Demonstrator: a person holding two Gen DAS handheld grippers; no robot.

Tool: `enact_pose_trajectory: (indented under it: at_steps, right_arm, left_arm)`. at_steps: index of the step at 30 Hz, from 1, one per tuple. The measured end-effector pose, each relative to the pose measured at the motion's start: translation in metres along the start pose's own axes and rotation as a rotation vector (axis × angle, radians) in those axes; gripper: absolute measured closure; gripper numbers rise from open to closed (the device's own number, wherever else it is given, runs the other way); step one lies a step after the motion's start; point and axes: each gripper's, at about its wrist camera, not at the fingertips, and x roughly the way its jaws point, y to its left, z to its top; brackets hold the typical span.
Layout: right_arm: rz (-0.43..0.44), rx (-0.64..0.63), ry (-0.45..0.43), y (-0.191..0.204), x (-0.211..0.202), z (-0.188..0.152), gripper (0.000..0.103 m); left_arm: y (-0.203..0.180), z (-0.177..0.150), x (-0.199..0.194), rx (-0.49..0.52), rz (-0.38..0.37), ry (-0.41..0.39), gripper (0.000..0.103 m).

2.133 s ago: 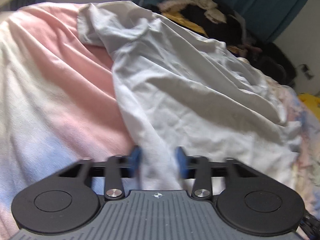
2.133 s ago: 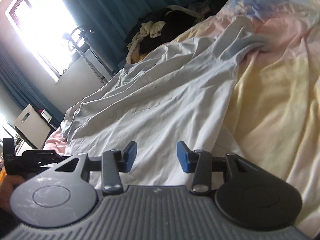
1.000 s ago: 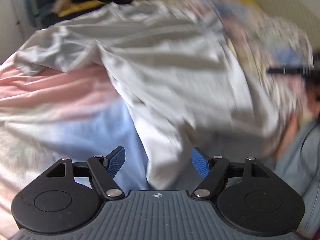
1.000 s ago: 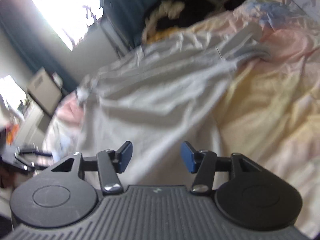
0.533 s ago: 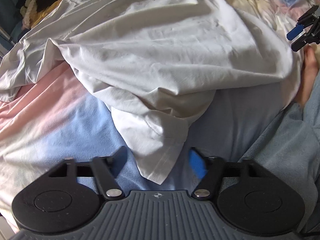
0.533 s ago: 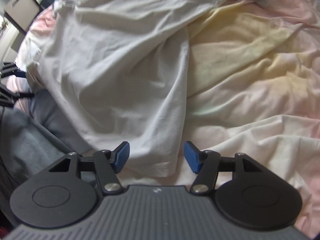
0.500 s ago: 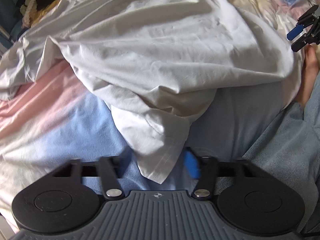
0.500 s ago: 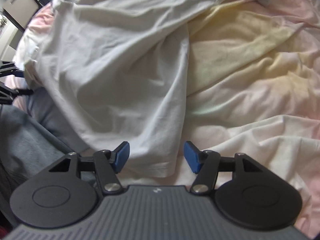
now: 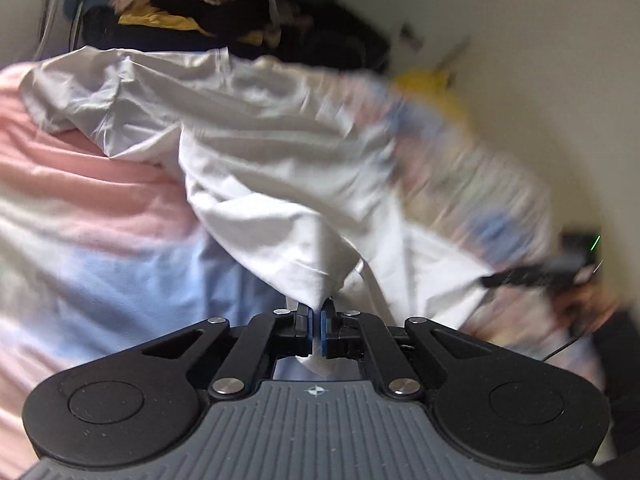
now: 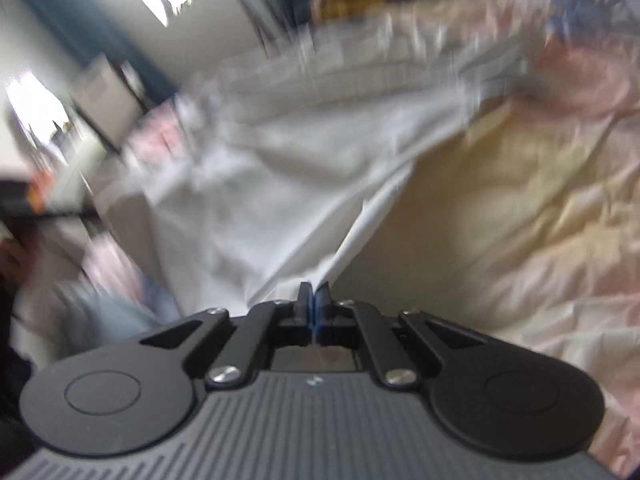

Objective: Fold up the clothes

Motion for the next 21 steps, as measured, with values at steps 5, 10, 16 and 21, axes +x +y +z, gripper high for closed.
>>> enact_pose_trajectory:
  at_steps: [5, 10, 16, 21]
  right_arm:
    - [0.016, 0.090, -0.109, -0.021, -0.038, 0.010, 0.101]
    - [-0.137, 0.051, 0.130, -0.039, 0.012, -0.022, 0.101]
    - [-0.229, -0.030, 0.318, -0.044, 0.041, -0.049, 0.101]
    - [-0.197, -0.025, 0.277, -0.046, 0.026, -0.047, 0.095]
  left_arm:
    - [0.034, 0.000, -0.017, -0.167, -0.043, -0.008, 0.099]
    - [0.052, -0.025, 0.009, -0.172, 0.061, 0.125, 0.099]
    - [0.064, -0.045, 0.029, -0.162, 0.138, 0.227, 0.098]
    - [0.063, -0.053, 0.026, -0.074, 0.140, 0.227, 0.065]
